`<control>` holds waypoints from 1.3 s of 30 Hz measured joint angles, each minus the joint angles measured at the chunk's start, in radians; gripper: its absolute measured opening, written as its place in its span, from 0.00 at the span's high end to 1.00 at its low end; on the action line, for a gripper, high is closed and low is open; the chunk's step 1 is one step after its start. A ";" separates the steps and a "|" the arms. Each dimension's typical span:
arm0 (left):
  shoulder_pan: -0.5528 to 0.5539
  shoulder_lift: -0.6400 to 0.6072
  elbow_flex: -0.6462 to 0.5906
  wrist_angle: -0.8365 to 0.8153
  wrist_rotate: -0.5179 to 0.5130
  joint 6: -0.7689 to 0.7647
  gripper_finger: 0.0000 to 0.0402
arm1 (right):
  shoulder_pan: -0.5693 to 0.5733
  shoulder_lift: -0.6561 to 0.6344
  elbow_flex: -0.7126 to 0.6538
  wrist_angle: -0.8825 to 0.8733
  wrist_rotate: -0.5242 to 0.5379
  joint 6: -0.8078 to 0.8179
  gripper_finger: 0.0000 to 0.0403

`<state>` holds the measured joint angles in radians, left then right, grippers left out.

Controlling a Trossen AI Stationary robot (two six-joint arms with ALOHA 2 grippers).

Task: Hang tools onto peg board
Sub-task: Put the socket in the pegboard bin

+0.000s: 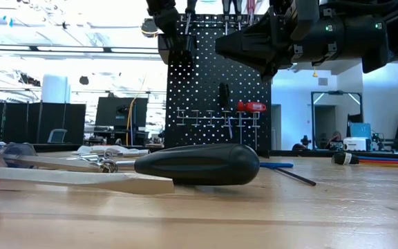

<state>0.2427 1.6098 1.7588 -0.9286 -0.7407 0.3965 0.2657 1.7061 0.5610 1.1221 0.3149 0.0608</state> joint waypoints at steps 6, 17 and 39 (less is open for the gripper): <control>-0.060 -0.059 0.000 -0.022 -0.001 -0.038 0.70 | 0.000 0.000 0.000 -0.008 0.000 -0.004 0.81; -0.304 -0.209 -0.068 -0.357 -0.005 -0.478 0.71 | 0.002 0.000 0.000 -0.007 0.000 -0.005 0.81; -0.489 -0.302 -1.341 0.999 0.051 -0.910 0.67 | -0.001 0.000 0.000 -0.008 0.000 0.002 0.81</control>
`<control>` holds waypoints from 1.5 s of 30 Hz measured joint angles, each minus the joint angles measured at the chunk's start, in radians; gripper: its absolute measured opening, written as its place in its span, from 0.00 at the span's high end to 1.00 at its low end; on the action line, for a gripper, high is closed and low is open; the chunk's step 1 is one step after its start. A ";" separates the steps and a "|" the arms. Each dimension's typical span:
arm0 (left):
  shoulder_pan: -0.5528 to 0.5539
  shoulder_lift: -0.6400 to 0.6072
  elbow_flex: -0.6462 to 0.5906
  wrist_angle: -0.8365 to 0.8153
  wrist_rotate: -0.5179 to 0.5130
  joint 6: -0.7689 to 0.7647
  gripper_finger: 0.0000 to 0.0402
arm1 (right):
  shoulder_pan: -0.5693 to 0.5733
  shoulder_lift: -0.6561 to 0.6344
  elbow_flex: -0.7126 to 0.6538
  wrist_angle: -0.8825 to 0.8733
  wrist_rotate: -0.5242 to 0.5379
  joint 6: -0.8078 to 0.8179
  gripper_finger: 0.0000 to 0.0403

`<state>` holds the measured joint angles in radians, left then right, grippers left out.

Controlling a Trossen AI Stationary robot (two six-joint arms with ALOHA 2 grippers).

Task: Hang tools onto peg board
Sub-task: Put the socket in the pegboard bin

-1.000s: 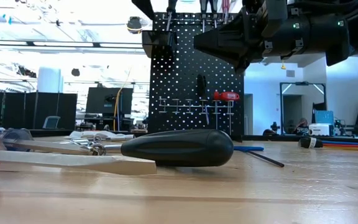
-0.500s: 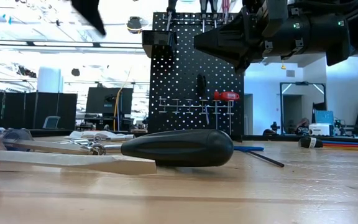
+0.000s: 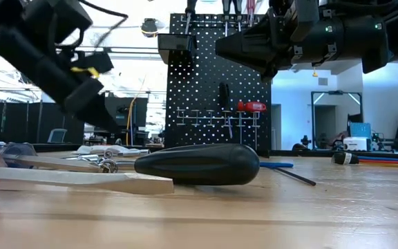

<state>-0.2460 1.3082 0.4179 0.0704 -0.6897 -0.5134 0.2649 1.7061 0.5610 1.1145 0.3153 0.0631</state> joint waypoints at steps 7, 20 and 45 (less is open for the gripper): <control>0.028 0.002 -0.043 0.102 0.125 0.056 0.63 | 0.000 0.000 0.000 0.000 0.000 -0.008 0.81; 0.071 0.002 -0.043 0.116 0.091 -0.027 0.48 | -0.014 0.000 0.000 -0.002 0.000 -0.011 0.81; 0.123 0.002 -0.287 0.378 0.059 0.150 0.19 | -0.003 0.000 0.001 -0.021 0.000 0.000 0.81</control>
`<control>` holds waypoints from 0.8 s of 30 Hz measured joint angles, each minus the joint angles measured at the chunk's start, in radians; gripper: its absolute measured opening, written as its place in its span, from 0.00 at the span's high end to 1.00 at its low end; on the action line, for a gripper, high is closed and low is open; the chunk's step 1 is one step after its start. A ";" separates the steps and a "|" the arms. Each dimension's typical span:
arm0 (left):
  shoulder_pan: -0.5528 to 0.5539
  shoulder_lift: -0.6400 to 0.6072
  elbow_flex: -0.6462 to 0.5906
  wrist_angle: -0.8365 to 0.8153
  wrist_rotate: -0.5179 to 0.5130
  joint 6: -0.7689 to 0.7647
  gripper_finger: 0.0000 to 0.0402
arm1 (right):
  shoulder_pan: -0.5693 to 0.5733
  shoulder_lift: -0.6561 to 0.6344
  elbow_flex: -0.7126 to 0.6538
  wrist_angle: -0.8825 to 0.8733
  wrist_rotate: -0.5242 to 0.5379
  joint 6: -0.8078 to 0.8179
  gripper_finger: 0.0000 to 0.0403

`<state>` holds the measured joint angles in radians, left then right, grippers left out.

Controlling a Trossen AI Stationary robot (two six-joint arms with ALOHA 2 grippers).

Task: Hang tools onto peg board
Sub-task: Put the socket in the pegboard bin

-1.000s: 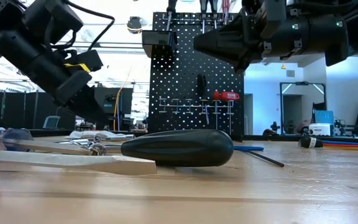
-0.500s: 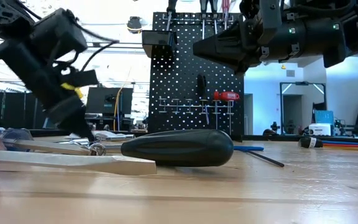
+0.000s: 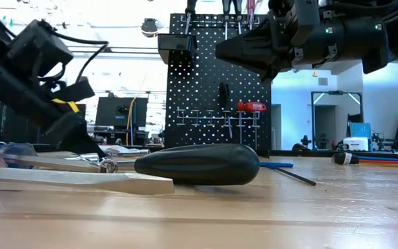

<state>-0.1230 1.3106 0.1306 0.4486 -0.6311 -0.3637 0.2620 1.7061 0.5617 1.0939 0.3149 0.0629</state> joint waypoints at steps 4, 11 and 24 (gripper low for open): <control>0.028 0.000 -0.038 0.102 0.066 0.003 0.24 | -0.015 0.000 0.000 0.002 0.000 0.000 0.81; 0.099 0.000 -0.043 0.154 0.138 0.036 0.30 | -0.023 0.000 0.000 0.002 0.000 0.000 0.81; 0.170 0.000 -0.043 0.191 0.268 0.052 0.32 | -0.029 0.000 0.000 0.003 0.000 -0.001 0.81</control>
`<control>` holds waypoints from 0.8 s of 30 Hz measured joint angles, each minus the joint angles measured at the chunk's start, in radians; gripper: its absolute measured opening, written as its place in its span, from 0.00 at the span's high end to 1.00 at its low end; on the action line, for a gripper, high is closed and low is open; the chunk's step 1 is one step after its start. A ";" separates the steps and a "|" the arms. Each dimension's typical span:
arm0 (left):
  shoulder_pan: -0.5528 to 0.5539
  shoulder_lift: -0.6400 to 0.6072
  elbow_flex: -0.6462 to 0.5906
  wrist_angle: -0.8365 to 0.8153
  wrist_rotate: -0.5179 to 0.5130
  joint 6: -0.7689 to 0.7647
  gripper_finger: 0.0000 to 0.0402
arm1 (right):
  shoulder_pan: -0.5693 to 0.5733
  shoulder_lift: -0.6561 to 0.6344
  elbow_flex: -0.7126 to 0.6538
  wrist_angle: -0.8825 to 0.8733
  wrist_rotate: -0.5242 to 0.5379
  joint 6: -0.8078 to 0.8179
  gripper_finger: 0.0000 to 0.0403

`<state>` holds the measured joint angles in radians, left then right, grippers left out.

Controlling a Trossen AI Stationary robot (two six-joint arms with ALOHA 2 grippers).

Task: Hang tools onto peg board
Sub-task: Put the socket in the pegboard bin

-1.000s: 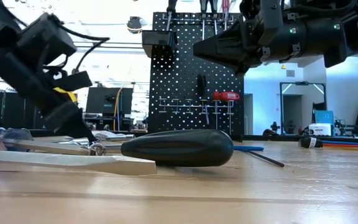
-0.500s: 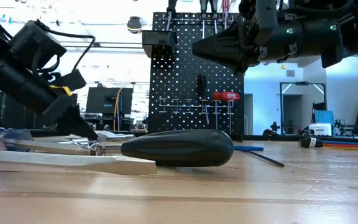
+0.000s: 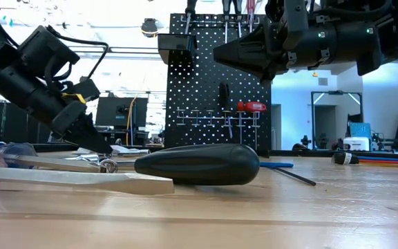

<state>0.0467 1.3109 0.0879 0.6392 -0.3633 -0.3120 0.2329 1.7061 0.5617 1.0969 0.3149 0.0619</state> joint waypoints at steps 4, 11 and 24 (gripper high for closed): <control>0.000 0.000 0.000 0.000 0.000 -0.003 0.39 | 0.000 0.000 0.000 0.000 0.000 -0.002 0.81; 0.000 0.000 0.001 0.000 0.000 -0.014 0.48 | 0.000 0.000 0.000 0.000 0.000 -0.002 0.81; -0.001 0.000 0.001 0.002 0.073 -0.021 0.54 | 0.000 0.000 0.000 0.000 0.000 -0.001 0.81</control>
<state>0.0461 1.3109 0.0887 0.6412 -0.2899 -0.3327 0.2329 1.7061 0.5617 1.0966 0.3150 0.0605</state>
